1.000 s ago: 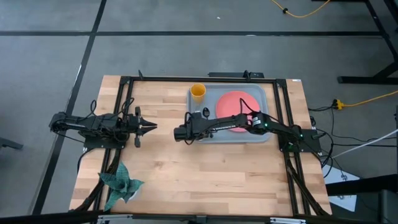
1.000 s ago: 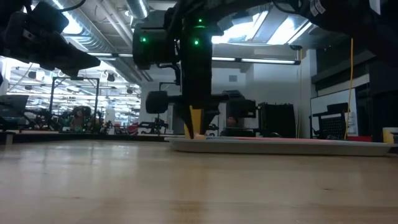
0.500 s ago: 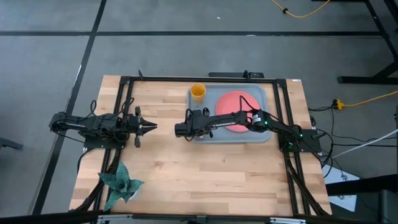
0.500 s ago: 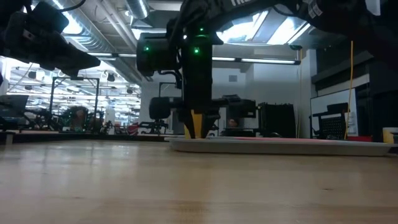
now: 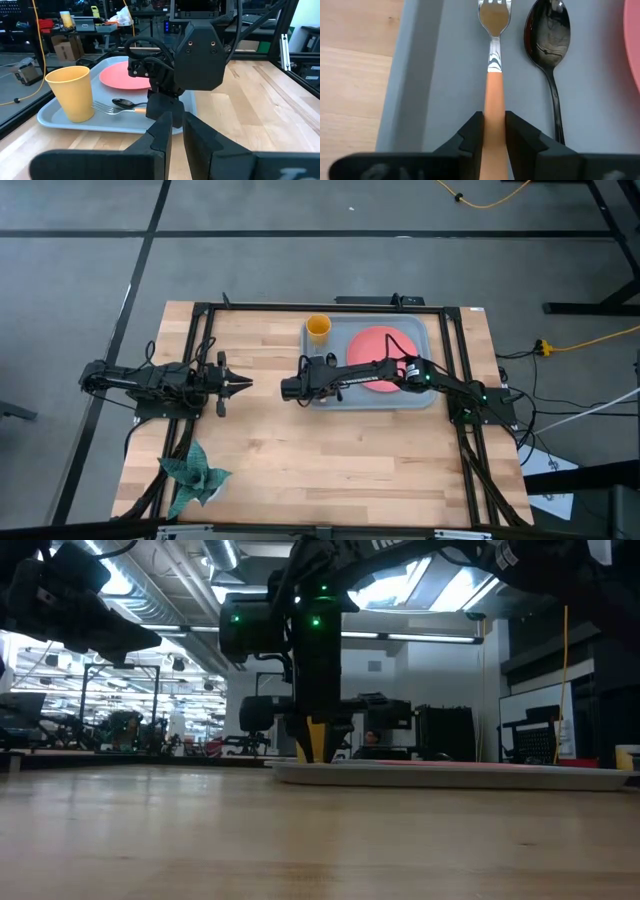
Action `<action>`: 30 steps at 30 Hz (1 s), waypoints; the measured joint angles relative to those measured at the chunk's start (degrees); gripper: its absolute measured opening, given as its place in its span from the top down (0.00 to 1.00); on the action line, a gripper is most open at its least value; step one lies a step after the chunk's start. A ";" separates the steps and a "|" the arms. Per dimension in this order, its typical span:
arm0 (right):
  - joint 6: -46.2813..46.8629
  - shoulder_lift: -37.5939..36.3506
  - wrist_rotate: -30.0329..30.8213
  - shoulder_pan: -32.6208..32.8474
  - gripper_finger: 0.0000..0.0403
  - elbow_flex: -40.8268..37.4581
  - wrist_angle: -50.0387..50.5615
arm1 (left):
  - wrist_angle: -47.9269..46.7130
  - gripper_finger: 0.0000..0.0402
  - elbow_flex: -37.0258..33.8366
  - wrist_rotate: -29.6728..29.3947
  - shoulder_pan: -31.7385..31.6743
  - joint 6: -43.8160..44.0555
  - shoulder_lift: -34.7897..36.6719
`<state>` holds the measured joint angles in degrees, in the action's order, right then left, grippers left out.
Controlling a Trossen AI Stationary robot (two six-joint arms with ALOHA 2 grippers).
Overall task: Pick and place plate/cup/fork/spoon on tray
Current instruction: Put the orange fork on the gray tray to the left of the black spoon
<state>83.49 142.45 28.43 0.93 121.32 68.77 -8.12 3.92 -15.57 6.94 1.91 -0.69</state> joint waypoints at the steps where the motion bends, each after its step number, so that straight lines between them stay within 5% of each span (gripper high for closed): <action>1: 0.00 0.00 0.00 0.00 0.82 0.00 0.00 | 0.00 0.90 0.00 0.00 0.00 0.00 0.00; 30: 0.02 0.00 0.39 0.11 0.80 0.02 0.02 | 0.01 0.90 0.00 0.00 -0.02 0.00 0.00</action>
<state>83.50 142.45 28.82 1.04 121.34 68.79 -8.11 3.92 -15.57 6.92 1.91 -0.69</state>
